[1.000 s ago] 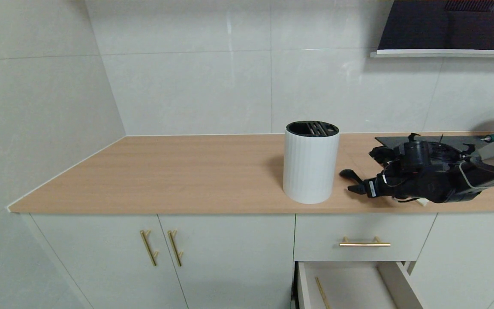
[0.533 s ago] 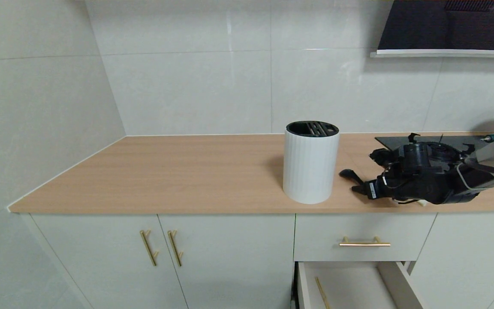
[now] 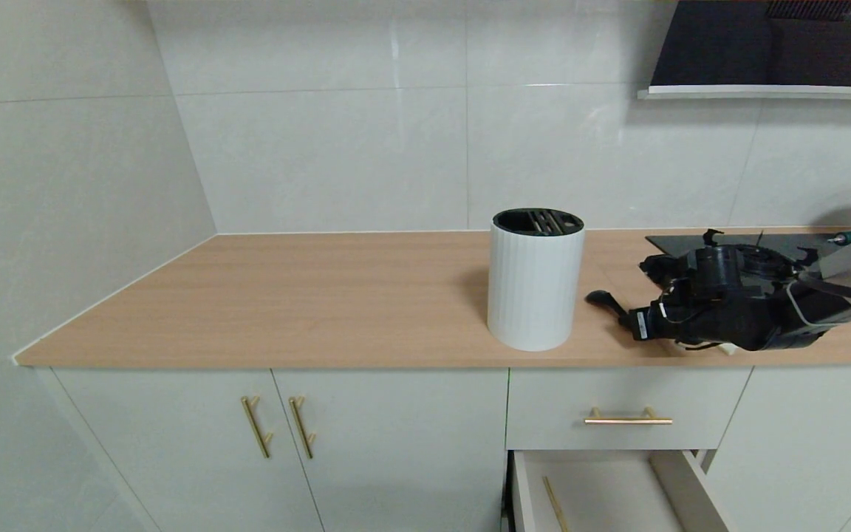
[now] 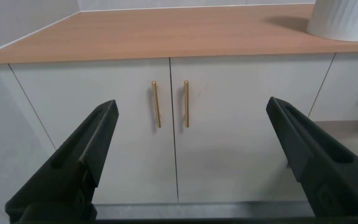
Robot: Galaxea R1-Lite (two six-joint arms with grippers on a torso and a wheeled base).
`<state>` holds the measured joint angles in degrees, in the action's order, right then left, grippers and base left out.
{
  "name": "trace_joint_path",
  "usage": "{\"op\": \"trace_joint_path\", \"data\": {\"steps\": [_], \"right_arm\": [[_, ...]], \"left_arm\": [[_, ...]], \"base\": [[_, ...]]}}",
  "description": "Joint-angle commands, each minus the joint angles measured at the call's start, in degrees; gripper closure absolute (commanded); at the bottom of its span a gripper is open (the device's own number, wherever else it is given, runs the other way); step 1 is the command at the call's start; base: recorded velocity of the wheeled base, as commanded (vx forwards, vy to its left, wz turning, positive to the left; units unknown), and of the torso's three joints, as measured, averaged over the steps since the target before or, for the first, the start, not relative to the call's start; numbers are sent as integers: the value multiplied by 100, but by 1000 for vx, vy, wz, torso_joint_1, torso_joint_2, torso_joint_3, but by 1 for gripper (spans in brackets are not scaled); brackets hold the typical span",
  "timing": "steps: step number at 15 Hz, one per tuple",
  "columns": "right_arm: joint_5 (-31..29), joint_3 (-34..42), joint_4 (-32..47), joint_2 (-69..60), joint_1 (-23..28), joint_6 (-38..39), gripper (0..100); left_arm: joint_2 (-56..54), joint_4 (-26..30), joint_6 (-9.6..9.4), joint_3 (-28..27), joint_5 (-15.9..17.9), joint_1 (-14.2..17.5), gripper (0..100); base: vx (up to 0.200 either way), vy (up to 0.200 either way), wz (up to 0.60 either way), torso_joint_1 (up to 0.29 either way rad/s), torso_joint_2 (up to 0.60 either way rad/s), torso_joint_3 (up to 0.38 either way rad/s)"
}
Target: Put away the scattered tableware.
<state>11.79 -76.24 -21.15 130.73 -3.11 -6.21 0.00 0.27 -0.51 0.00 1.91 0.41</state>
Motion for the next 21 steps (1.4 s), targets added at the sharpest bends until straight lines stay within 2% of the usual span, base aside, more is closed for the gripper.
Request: {"op": "trace_joint_path", "data": {"steps": [1, 4, 6, 9, 15, 21], "right_arm": [[-1, 4, 23, -136, -6, 23, 100], [-1, 303, 348, -962, -6, 339, 100], [-19, 443, 1236, -1832, -155, 533, 100], [-10, 1041, 2678, -3229, -392, 700, 100], [-45, 2887, 2827, -5093, -761, 708, 100], [-63, 3423, 2783, -5154, -709, 691, 100]], "left_arm": [[0, 0, -2, 0, 2, 2, 0], [0, 0, -2, 0, 2, 2, 0], [0, 0, -2, 0, 2, 2, 0], [0, 0, -2, 0, 2, 2, 0], [0, 0, -2, 0, 2, 2, 0], [0, 0, -2, 0, 2, 2, 0]], "base": [[0, 0, 0, 0, 0, 0], [0, 0, 0, 0, 0, 0], [0, 0, 0, 0, 0, 0], [0, 0, 0, 0, 0, 0], [0, 0, 0, 0, 0, 0], [0, 0, 0, 0, 0, 0]]}}
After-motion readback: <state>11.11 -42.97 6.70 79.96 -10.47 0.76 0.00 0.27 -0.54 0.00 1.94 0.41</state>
